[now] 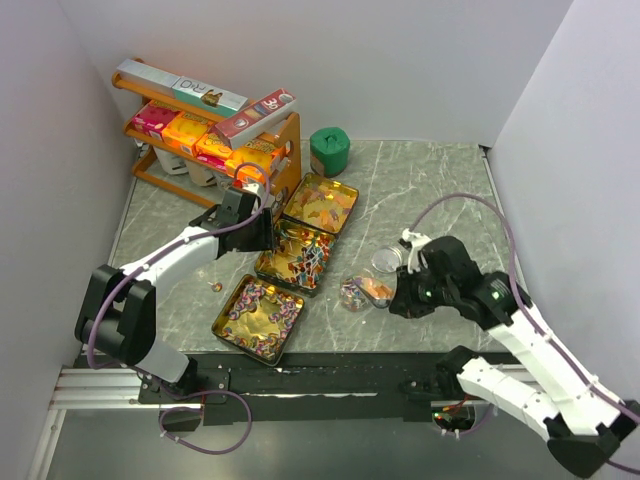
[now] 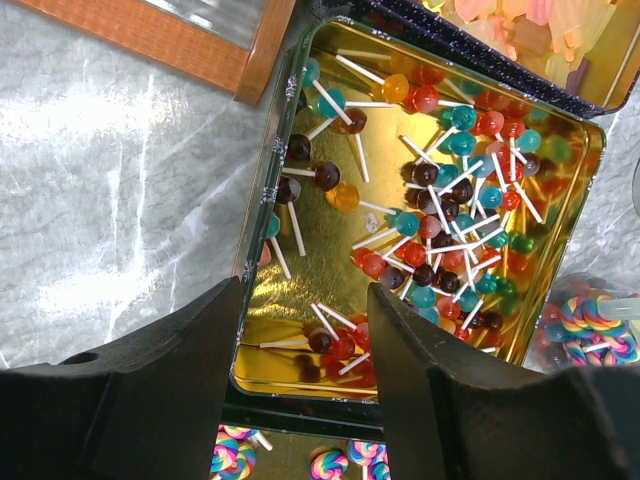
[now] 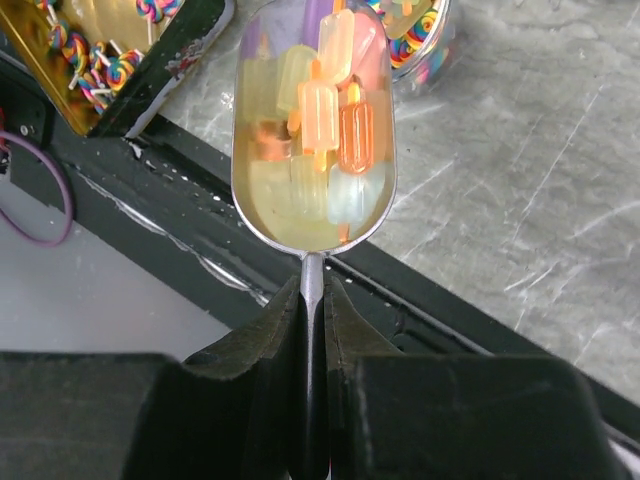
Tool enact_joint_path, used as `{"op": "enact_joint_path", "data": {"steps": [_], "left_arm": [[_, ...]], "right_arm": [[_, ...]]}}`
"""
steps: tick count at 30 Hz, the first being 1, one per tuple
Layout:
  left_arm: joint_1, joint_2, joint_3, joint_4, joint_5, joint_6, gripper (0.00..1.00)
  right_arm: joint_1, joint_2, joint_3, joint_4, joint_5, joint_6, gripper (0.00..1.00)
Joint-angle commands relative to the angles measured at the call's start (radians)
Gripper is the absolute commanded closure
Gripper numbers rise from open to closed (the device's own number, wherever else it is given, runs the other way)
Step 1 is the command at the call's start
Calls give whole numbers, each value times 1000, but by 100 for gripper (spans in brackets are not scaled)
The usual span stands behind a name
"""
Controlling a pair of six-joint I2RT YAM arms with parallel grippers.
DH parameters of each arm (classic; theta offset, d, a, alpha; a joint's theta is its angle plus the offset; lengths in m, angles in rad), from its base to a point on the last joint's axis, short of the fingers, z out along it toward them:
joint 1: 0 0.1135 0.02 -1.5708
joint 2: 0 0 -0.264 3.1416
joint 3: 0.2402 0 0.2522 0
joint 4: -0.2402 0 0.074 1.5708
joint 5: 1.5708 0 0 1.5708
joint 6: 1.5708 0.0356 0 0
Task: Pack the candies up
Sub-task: Place the fake candies in the packing bottle.
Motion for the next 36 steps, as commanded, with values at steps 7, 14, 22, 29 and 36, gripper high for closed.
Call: {"op": "enact_joint_path", "data": {"steps": [7, 14, 22, 29, 36], "left_arm": [[1, -7, -21, 61, 11, -20, 41], [1, 1, -21, 75, 13, -20, 41], [1, 2, -17, 81, -1, -12, 40], [1, 4, -15, 85, -5, -9, 41], [1, -13, -12, 73, -28, 14, 41]], "right_arm": [[7, 160, 154, -125, 23, 51, 100], [6, 241, 264, -232, 65, 77, 100], [7, 309, 342, -320, 46, 80, 100], [7, 314, 427, -323, 94, 43, 100], [6, 360, 568, -134, 247, -98, 100]]}}
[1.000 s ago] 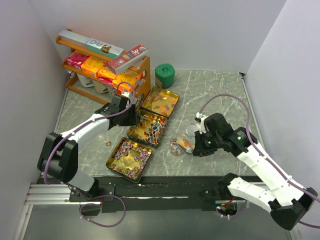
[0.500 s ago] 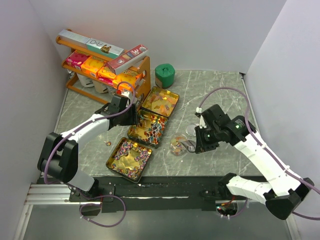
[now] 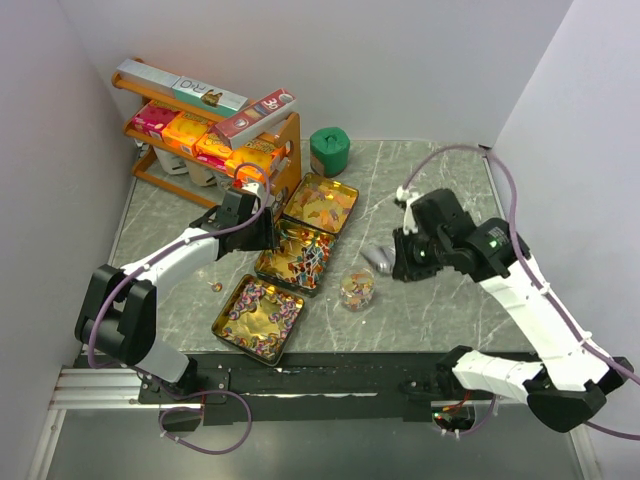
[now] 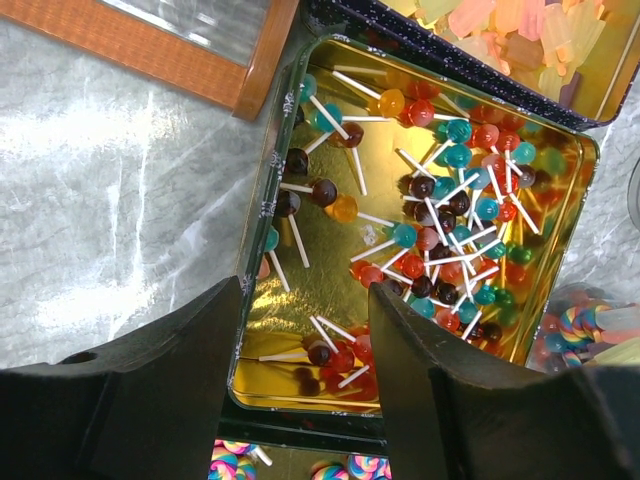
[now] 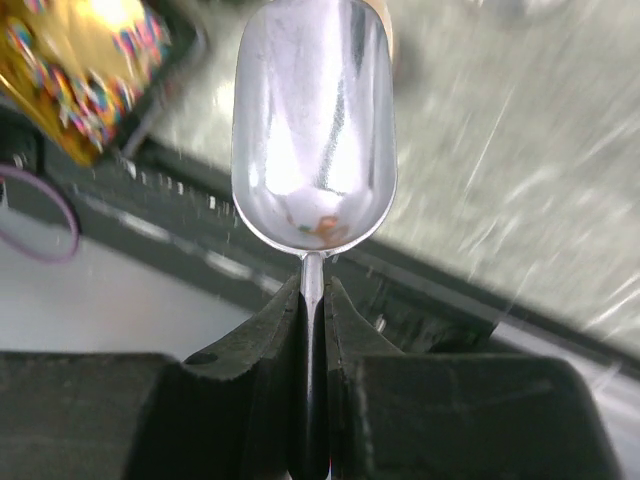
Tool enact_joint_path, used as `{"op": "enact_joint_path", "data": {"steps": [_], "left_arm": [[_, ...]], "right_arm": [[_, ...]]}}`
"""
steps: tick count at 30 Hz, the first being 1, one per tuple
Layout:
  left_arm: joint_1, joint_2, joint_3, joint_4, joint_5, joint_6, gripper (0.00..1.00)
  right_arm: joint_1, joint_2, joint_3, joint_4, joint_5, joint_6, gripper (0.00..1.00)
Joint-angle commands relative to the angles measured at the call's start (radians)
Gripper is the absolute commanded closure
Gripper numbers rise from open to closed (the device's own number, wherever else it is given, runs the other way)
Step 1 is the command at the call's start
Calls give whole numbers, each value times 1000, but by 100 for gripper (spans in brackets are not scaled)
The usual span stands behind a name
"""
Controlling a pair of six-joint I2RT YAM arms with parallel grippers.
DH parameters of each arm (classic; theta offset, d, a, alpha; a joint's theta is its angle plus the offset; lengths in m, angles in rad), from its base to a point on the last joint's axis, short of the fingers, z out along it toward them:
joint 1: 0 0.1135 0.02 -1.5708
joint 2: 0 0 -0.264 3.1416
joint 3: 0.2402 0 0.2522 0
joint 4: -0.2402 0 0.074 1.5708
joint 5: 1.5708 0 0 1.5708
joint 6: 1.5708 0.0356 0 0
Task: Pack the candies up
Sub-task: Place the fake candies in the packing bottle, then scoop the fake candies from the storage box.
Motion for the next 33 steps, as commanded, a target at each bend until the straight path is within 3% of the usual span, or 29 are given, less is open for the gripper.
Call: {"op": "enact_joint_path", "data": {"steps": [1, 9, 16, 25, 33], "left_arm": [[1, -16, 4, 25, -22, 15, 40], [1, -79, -42, 38, -22, 6, 39], [2, -155, -100, 14, -86, -9, 35], [2, -223, -135, 22, -85, -21, 34], [1, -248, -123, 26, -86, -17, 34]], "right_arm": [[4, 56, 103, 167, 153, -120, 100], [-2, 329, 165, 581, 289, -556, 100], [-20, 726, 239, 807, 502, -971, 100], [-19, 957, 259, 1052, 618, -1120, 100], [10, 1034, 173, 1285, 698, -1252, 100]]}}
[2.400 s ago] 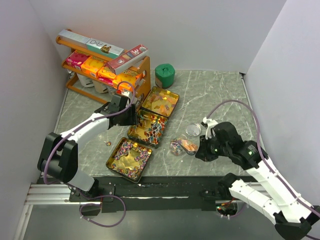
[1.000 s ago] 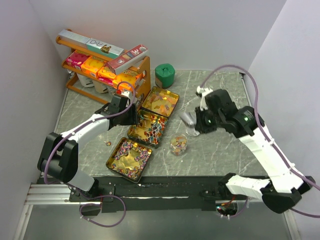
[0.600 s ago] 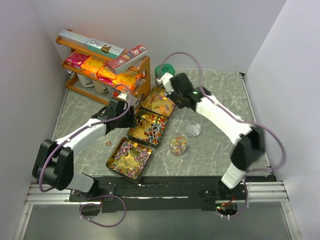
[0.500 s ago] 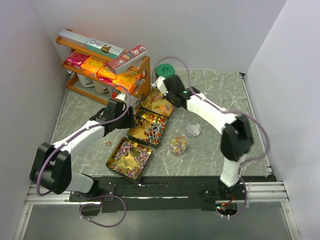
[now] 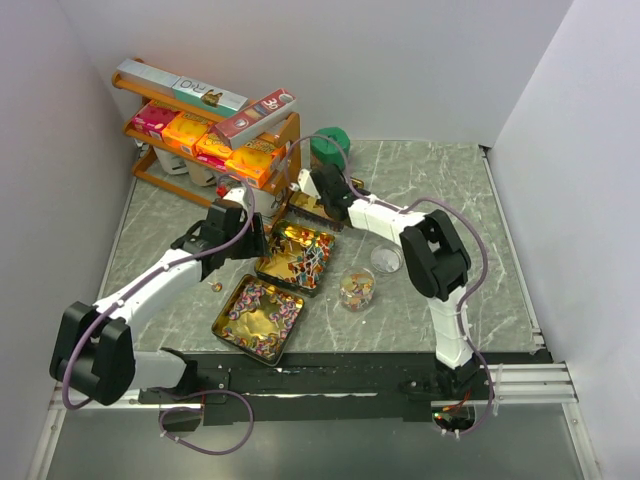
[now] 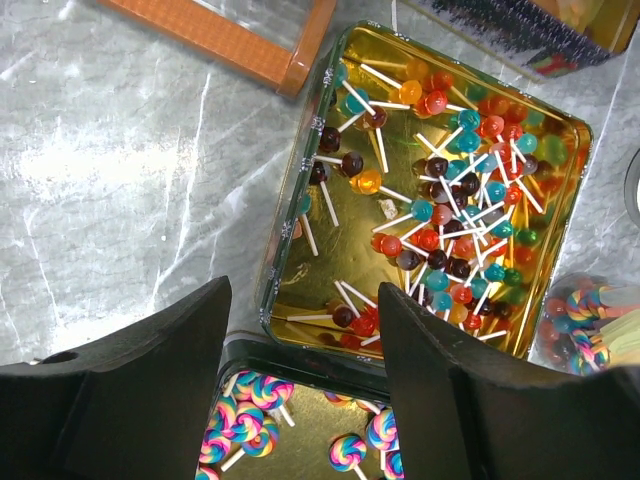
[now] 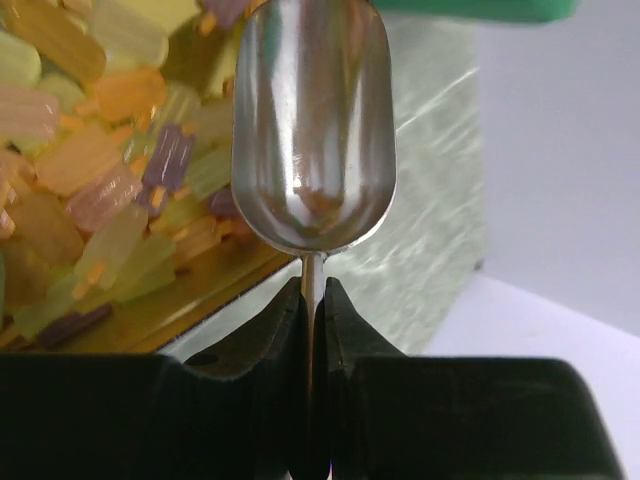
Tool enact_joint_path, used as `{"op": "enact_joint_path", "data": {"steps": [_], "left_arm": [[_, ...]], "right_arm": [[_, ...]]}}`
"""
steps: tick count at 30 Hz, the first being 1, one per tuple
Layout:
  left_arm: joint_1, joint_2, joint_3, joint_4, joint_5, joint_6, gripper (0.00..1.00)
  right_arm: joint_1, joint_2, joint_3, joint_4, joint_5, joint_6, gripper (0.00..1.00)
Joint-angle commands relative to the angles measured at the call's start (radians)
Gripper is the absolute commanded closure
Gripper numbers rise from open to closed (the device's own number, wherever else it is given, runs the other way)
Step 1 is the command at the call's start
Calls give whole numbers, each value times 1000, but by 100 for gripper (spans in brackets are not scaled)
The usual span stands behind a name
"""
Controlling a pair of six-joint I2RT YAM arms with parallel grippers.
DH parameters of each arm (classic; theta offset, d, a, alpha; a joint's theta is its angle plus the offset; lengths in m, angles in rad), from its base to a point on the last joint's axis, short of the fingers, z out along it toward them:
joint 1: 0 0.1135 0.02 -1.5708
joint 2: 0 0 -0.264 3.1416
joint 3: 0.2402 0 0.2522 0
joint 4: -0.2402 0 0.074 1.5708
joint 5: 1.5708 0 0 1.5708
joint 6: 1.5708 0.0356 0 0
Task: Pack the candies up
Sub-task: Scoop the fake candies from the storage box.
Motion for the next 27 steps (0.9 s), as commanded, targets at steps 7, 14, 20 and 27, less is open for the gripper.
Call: {"op": "enact_joint_path", "data": {"steps": [7, 14, 20, 27], "left_arm": [[2, -63, 2, 20, -18, -11, 33], [2, -74, -4, 22, -15, -12, 33], [2, -77, -6, 19, -14, -9, 33], [4, -83, -9, 25, -22, -12, 33]], "right_arm": [[34, 34, -133, 337, 44, -189, 100], [37, 26, -190, 391, -29, -233, 100], [37, -20, -305, 458, -262, -354, 100], [37, -110, -378, 423, -448, -353, 100]]}}
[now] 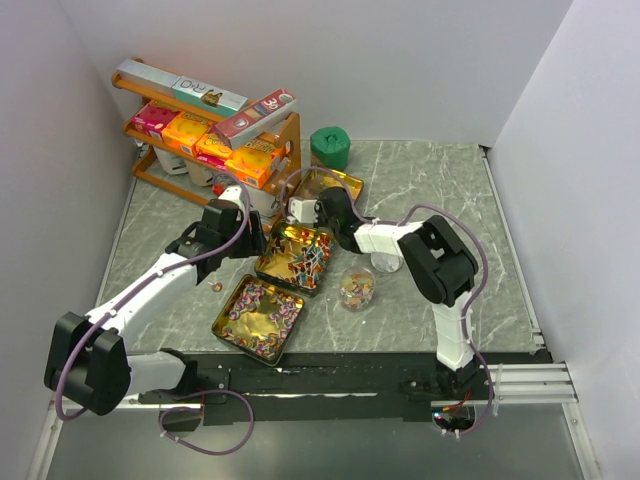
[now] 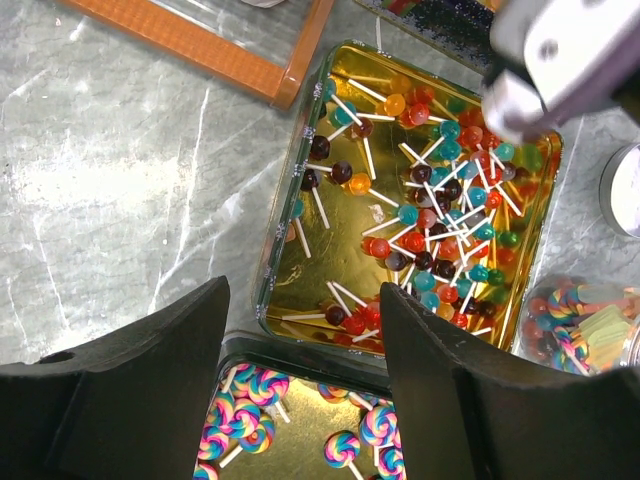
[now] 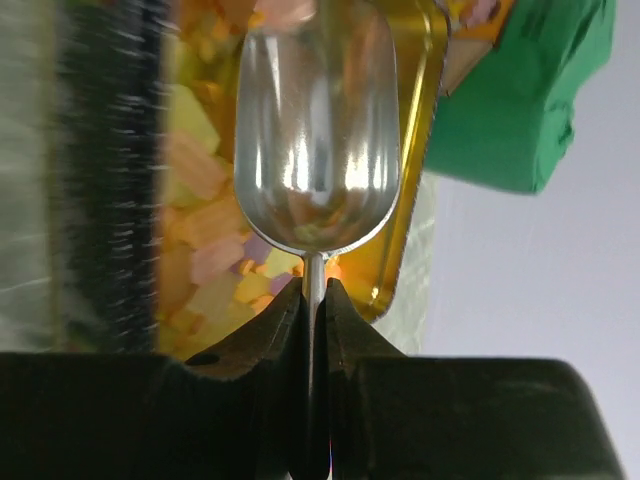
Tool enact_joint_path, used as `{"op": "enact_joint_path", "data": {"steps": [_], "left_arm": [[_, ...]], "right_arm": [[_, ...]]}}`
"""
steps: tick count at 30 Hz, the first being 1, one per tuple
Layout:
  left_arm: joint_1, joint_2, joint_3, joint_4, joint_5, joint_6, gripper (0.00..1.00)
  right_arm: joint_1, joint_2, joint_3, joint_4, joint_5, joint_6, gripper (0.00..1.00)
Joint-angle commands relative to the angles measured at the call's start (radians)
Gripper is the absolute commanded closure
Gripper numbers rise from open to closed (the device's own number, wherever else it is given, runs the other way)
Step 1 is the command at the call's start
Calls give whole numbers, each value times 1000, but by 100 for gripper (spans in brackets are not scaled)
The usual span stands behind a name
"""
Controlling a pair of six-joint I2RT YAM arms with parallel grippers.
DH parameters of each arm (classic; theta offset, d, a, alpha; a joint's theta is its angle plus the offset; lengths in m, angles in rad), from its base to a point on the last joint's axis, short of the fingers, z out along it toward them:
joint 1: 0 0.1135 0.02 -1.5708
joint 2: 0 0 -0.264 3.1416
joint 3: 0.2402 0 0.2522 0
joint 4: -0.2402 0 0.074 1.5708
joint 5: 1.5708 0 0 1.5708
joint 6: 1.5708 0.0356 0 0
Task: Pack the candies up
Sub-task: Scoop the fake candies from the storage box.
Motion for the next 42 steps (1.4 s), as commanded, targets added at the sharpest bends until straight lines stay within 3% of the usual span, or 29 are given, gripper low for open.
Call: {"op": "enact_joint_path", "data": {"steps": [1, 6, 17, 20, 28, 42], "left_arm": [[4, -30, -4, 26, -20, -14, 33], [4, -27, 1, 24, -28, -11, 32], [5, -11, 8, 20, -14, -14, 32], [5, -10, 7, 20, -12, -17, 32], [5, 10, 15, 24, -15, -22, 32], [11, -5, 2, 29, -34, -25, 32]], "right_arm": [[17, -66, -59, -82, -231, -18, 100], [-2, -124, -115, -42, -224, 11, 100], [-108, -55, 62, -30, -54, 13, 100], [-134, -61, 88, -65, -80, 1, 100], [-181, -161, 22, -401, -320, -120, 100], [-186, -154, 37, -491, -416, -171, 100]]}}
